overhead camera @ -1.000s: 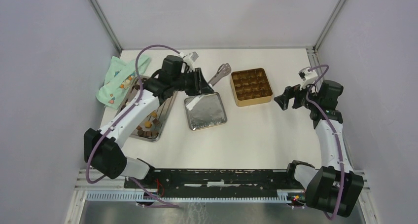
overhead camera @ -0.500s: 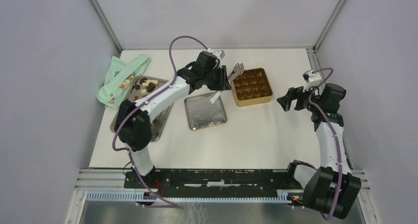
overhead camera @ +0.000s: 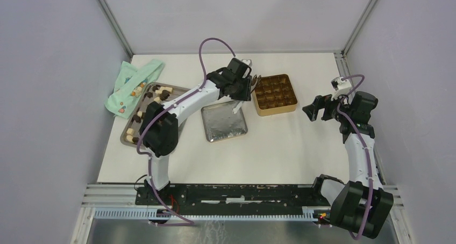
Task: Pack the chocolate
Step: Place the fake chocolate in the packing box.
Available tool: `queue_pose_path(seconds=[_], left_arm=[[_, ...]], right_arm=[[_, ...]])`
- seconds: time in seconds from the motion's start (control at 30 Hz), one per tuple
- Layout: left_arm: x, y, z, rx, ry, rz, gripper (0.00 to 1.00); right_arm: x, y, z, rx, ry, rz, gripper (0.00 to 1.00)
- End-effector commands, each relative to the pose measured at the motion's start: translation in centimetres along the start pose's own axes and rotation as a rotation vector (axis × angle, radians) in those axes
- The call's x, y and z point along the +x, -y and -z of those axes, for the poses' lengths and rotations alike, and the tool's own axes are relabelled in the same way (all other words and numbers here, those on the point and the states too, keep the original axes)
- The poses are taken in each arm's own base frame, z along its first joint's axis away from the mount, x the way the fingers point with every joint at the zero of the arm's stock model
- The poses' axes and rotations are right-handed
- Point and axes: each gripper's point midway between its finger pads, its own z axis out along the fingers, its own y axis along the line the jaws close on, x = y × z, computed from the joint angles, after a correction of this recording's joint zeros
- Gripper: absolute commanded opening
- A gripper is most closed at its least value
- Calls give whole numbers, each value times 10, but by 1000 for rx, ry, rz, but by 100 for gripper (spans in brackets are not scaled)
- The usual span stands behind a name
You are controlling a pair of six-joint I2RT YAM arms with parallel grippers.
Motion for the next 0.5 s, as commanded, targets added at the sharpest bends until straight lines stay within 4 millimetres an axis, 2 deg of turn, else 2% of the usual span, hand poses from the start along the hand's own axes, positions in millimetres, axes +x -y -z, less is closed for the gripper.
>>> queue_pose_path(seconds=[0.0,0.3,0.47], left_arm=[[-28,1,2,-34,74,-63,4],[-24,1,-7,-42,47,-67,10],[-22,2,-8,-42,38,-62,21]], right_arm=[[-7,3,-1,3,36,18,98],[-6,2,0,-1,39,17,98],[-7,1,0,-4,42,17,98]])
